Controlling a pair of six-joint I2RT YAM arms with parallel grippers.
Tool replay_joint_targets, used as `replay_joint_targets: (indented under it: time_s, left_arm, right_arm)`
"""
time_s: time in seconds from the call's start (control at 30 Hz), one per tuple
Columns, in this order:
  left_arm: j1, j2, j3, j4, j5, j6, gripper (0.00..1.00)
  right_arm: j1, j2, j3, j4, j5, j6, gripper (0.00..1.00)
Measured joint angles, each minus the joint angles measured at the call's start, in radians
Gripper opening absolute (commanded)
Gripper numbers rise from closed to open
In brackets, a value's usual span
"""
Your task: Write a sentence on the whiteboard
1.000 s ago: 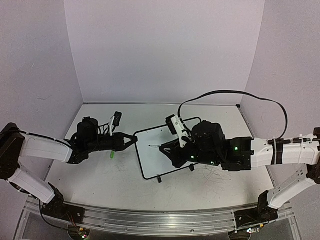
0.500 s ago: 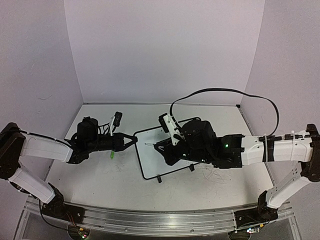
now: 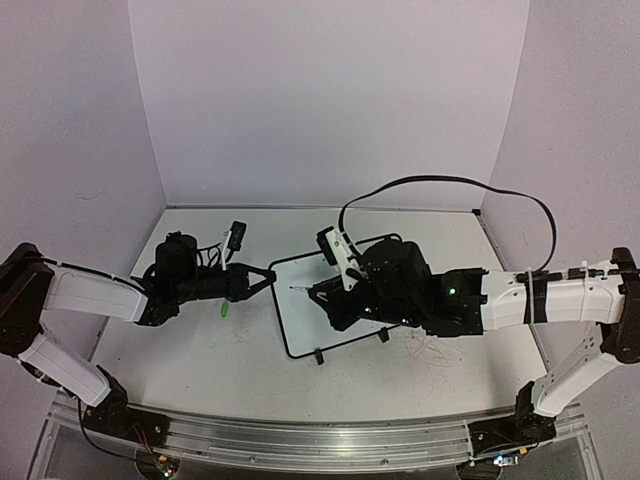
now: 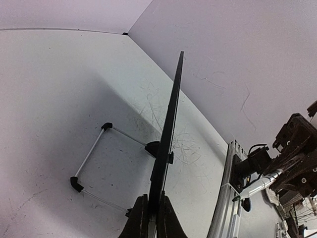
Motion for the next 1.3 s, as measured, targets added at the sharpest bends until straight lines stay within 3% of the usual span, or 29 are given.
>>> replay_joint_targets:
  time_s: [0.73,1.3]
  left_arm:
    - [0.001,0.004,0.0,0.008,0.015,0.053,0.0]
    - [0.001,0.004,0.0,0.008,0.011,0.049,0.0]
  right_arm:
    - [0.003,0.0,0.0,-0.001,0.019,0.004,0.0]
    - [0.04,0.084,0.041,-0.003,0.154,-0.003,0.0]
